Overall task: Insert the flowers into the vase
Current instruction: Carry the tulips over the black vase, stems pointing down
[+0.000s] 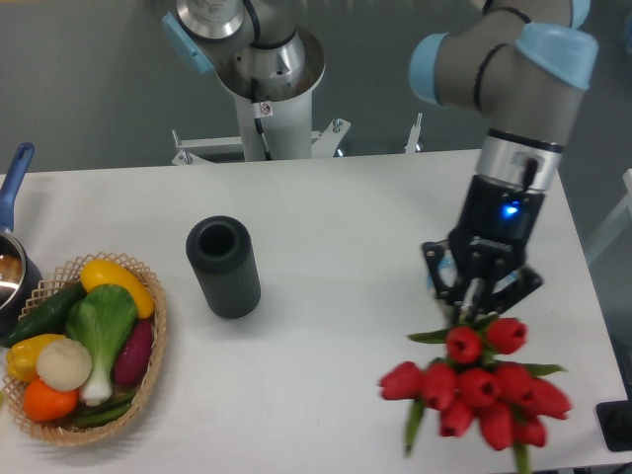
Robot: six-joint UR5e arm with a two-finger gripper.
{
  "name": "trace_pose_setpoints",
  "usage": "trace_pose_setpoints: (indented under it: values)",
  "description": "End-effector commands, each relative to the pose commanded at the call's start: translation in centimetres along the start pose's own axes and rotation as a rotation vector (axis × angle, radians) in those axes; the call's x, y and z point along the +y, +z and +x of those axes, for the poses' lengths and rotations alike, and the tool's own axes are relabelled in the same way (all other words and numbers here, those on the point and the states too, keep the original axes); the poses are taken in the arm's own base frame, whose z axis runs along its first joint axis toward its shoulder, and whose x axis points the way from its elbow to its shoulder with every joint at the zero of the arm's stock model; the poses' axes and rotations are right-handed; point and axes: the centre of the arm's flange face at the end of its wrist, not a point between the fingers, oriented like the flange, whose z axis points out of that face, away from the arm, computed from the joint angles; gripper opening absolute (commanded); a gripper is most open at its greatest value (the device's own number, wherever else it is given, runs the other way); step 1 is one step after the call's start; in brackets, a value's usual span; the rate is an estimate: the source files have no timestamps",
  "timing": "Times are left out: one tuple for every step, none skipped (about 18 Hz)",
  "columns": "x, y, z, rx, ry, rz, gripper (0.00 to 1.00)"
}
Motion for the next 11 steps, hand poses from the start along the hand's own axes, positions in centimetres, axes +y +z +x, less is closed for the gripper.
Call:
trace_pose_setpoints:
  values:
    - [-0.2,-0.6,1.8,0.029,0.032,0.048,0.00]
    - [0.3,-1.0,3.4,0.051,0.062,0.089,0.00]
    - [1.2,-1.0,4.8,0.088,0.076,0.124,0.00]
    - [2.1,-1.1,5.9,0.132,0.079,0.155,0.00]
    - [2.5,-1.3,7.1,0.170,0.092,0.180,0.00]
    - [3.2,-1.4,7.5,0.192,0.116,0.198,0.00]
    - [3.9,-1.2,7.7,0.214,0.132,0.212,0.00]
    - [4.7,-0.8,8.3,0.240,0.163,0.229,0.00]
    - [5.3,-0.7,9.1,0.267,0.225,0.260,0.00]
    - [6.1,-0.4,9.6,0.288,0.255,0.279,0.00]
    - [6.5,-0.4,10.2,0.307,0.272,0.299,0.00]
